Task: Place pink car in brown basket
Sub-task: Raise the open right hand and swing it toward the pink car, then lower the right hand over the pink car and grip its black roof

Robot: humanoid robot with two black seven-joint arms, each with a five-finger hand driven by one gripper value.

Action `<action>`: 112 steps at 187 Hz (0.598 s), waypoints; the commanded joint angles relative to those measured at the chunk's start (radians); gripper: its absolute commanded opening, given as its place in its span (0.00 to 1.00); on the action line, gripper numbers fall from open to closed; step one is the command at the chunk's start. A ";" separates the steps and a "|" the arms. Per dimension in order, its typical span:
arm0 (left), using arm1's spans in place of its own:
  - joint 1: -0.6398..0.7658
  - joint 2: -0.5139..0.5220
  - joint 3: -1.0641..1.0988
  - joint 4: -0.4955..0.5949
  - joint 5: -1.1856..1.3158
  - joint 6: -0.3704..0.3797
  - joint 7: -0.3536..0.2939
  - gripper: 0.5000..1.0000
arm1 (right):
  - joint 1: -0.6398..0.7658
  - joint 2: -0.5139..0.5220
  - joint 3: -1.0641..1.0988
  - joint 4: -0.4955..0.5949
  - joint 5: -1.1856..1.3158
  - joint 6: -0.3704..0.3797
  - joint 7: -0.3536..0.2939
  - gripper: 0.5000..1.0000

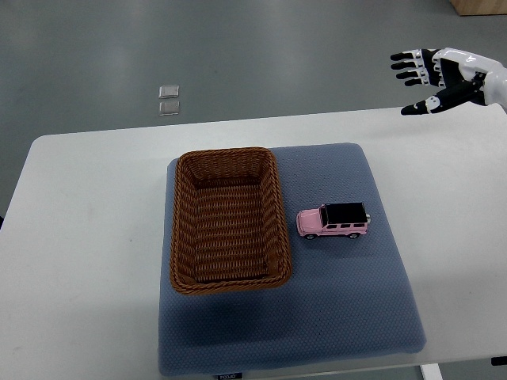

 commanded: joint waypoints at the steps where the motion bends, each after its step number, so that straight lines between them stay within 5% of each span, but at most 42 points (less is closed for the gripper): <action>1: 0.000 0.000 0.002 0.000 0.001 0.000 0.000 1.00 | 0.064 -0.018 -0.057 0.075 -0.125 0.001 0.001 0.85; 59: 0.000 0.000 0.002 0.000 0.001 0.000 0.000 1.00 | 0.134 0.004 -0.175 0.239 -0.322 -0.007 -0.007 0.85; 112: 0.000 0.000 0.002 -0.001 0.004 0.000 0.002 1.00 | 0.132 0.146 -0.338 0.245 -0.451 -0.133 -0.028 0.84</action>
